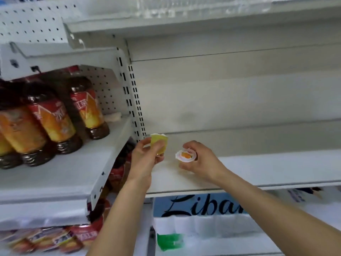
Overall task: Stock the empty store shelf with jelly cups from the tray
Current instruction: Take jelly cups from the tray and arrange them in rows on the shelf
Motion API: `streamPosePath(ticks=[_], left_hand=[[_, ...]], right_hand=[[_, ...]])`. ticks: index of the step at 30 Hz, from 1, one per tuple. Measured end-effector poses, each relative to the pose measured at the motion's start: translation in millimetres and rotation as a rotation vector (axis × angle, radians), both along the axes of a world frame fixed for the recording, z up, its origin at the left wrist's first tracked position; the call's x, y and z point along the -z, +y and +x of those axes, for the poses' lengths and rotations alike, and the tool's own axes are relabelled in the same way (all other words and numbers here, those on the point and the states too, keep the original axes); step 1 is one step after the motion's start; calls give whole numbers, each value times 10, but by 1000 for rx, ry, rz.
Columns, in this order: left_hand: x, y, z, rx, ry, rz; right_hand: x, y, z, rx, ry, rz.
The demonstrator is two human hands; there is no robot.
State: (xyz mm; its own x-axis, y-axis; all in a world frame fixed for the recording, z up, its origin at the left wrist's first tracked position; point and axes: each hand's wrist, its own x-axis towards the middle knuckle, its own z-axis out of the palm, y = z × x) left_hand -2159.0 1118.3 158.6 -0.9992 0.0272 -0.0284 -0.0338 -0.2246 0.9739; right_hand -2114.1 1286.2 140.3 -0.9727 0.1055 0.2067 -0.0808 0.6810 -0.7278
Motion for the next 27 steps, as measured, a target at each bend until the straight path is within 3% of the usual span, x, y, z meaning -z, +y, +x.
streamPosePath(ticks=[10,18,27], left_hand=[[130,-411,-241,-131,112,-81],[228,-420,-328,-154,181,-152],[461,-304,-466,-112,253,-606]], right_hand=[[-4,-572,-1184,20,-56,89],[68,-609,-1396,20,-16,117],[-52,-229,-698,58,76,113]])
